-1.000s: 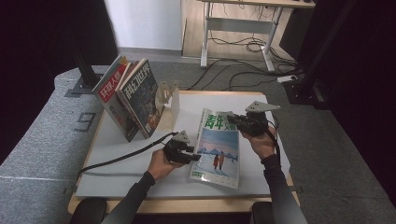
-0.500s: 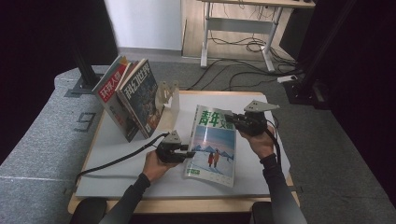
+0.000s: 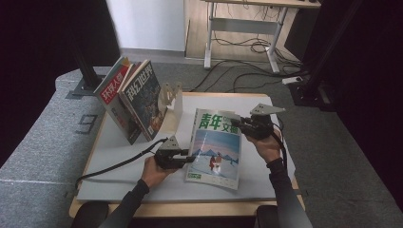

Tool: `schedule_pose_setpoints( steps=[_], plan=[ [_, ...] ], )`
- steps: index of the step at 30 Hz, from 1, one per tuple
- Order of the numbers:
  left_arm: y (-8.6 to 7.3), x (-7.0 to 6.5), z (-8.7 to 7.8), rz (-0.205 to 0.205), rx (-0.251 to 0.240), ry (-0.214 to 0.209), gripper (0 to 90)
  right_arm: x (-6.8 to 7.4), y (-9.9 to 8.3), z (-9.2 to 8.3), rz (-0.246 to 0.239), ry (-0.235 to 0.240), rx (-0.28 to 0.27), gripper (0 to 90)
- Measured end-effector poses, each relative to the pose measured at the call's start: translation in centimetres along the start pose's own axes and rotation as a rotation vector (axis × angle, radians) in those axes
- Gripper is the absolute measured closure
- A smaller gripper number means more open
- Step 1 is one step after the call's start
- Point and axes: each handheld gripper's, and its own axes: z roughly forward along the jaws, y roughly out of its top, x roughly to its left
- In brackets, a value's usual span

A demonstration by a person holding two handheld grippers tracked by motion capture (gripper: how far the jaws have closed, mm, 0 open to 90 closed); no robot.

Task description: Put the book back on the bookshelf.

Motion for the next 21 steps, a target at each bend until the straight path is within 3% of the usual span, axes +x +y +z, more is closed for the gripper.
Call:
schedule_pose_setpoints(
  steps=[8, 10, 15, 21],
  plan=[
    [-0.4, -0.4, -0.6, -0.002, -0.024, -0.031, 67.8, -0.6, -0.6, 0.1, 0.006, -0.039, 0.035, 66.6],
    [-0.4, -0.6, -0.8, 0.007, -0.023, -0.034, 68.8, -1.0, -1.2, 0.2, 0.027, -0.045, 0.033, 58.1],
    [-0.4, -0.9, -1.1, 0.014, -0.024, -0.043, 69.7, -1.5, -1.8, 0.3, 0.045, -0.06, 0.043, 46.5],
    [-0.5, -1.0, -1.4, 0.022, -0.023, -0.048, 70.3, -2.0, -3.2, 1.1, 0.103, -0.043, 0.076, 25.7]
  ],
)
